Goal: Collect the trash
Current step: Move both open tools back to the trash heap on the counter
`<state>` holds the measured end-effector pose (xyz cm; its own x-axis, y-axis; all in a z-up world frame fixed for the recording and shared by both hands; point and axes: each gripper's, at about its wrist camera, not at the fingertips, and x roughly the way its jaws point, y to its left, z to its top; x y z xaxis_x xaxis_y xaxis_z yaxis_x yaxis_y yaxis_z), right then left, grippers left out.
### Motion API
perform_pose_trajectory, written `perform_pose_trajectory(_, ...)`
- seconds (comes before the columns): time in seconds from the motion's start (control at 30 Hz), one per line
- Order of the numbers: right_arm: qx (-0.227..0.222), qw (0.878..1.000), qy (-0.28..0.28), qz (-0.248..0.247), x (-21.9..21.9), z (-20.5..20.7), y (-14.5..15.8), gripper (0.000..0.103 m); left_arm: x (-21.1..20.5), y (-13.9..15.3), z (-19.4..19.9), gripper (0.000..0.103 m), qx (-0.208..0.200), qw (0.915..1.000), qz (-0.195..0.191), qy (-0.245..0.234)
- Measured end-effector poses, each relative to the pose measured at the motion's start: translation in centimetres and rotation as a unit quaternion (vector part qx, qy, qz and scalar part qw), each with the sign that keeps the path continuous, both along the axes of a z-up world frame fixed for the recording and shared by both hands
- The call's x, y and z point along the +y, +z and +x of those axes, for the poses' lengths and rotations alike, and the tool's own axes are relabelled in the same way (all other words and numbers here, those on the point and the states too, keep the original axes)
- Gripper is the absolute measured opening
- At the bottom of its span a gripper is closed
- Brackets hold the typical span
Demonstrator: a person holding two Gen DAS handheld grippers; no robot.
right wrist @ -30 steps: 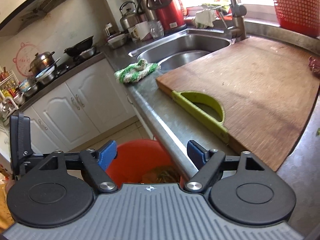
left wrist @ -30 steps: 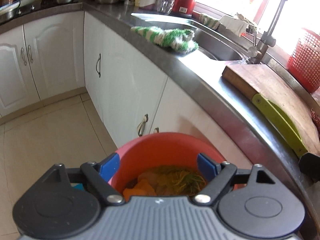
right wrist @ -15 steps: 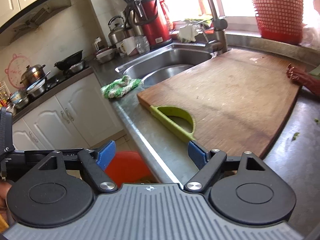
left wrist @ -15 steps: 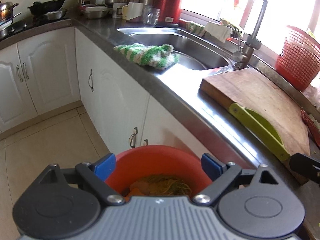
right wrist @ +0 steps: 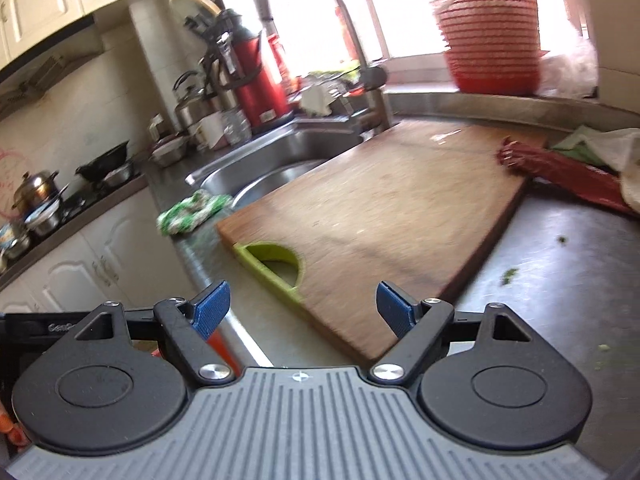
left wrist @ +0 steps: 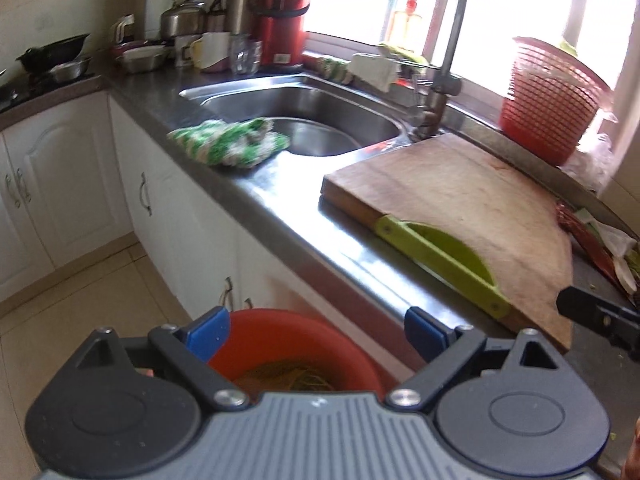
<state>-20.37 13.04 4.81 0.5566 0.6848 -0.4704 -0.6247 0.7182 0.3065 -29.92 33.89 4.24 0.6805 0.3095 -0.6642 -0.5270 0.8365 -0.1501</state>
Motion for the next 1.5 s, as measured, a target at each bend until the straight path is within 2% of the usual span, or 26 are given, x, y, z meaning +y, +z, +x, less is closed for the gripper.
perform_pose_trajectory(0.27, -0.027, 0.997, -0.067, 0.012, -3.6, 0.0, 0.3, 0.101, -2.6, 1.2, 1.1, 0.094, -0.007, 0.9995, 0.008, -0.031)
perform_pose_trajectory(0.47, -0.051, 0.988, -0.142, 0.014, -8.0, 0.8, 0.3, 0.101, -4.4, 2.0, 1.7, 0.094, -0.013, 0.9984, 0.011, -0.055)
perform_pose_trajectory(0.8, -0.09, 0.963, -0.255, 0.007, -15.9, 2.5, 0.6, 0.101, -7.4, 2.9, 2.7, 0.094, -0.016, 0.9958, 0.014, -0.089)
perform_pose_trajectory(0.93, -0.115, 0.946, -0.302, -0.013, -18.6, 3.6, 0.9, 0.101, -8.5, 3.1, 3.2, 0.094, -0.014, 0.9946, 0.013, -0.102)
perform_pose_trajectory(1.17, -0.12, 0.922, -0.366, -0.033, -22.8, 6.7, 0.0, 0.099, -10.7, 3.5, 4.3, 0.094, -0.01, 0.9916, 0.018, -0.128)
perform_pose_trajectory(1.5, -0.12, 0.913, -0.39, -0.026, -24.5, 11.2, -1.1, 0.097, -14.4, 4.4, 7.5, 0.094, -0.016, 0.9839, 0.025, -0.176)
